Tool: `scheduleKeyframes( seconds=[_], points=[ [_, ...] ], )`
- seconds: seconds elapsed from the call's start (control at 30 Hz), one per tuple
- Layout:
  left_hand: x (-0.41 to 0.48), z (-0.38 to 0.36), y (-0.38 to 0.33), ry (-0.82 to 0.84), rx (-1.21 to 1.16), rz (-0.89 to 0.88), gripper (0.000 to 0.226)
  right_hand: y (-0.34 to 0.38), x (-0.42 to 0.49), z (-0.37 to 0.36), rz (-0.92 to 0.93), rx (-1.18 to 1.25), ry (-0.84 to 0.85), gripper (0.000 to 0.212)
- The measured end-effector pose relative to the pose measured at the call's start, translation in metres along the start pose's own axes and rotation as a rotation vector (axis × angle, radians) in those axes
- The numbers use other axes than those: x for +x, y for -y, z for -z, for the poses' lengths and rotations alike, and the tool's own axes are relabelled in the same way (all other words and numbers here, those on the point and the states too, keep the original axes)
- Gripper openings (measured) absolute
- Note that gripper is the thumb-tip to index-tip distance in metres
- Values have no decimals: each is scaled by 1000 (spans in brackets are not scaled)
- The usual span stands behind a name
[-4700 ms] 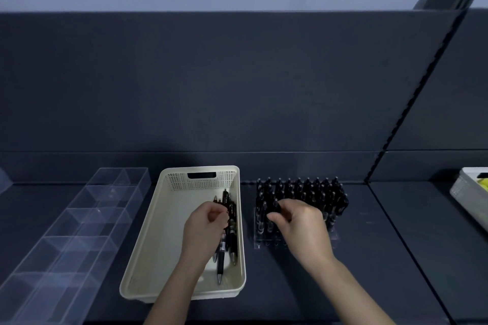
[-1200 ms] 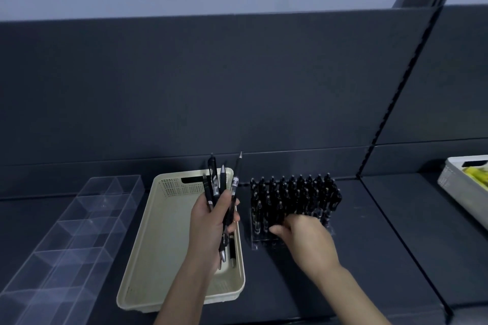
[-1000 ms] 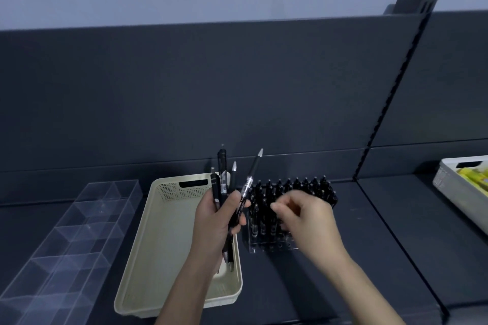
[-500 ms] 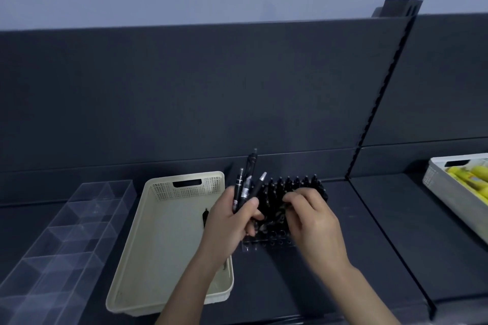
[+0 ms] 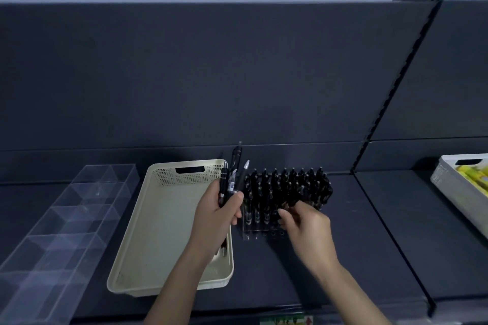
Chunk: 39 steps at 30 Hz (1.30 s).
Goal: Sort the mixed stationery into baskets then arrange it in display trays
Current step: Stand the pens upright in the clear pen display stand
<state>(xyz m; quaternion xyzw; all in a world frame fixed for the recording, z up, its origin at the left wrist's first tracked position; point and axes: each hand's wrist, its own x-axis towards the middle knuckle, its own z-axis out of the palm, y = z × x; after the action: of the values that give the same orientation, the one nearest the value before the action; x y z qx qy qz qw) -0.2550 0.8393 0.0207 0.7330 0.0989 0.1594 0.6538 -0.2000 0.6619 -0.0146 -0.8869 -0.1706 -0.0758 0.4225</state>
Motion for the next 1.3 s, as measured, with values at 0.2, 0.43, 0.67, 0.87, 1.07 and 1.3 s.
scheduleKeyframes(
  seconds=[0.2,0.43,0.67,0.87,1.07,1.3],
  points=[
    [1,1,2,-44,-71,54,4,-3,4,-11,-13,-172,69,43],
    [3,1,0,-36,-112,87,11,1,6,-15,-23,-388,134,35],
    [5,-3,-7,29,-61,45,10,18,9,20,-157,-103,159,23],
    [6,-28,-19,167,-28,15,21,57,21,55,-260,706,125,4],
    [7,-36,-21,327,82,-20,14,49,20,67,-377,928,79,11],
    [10,-35,-16,285,153,-20,16,22,26,75,-502,1096,-112,9]
  ],
)
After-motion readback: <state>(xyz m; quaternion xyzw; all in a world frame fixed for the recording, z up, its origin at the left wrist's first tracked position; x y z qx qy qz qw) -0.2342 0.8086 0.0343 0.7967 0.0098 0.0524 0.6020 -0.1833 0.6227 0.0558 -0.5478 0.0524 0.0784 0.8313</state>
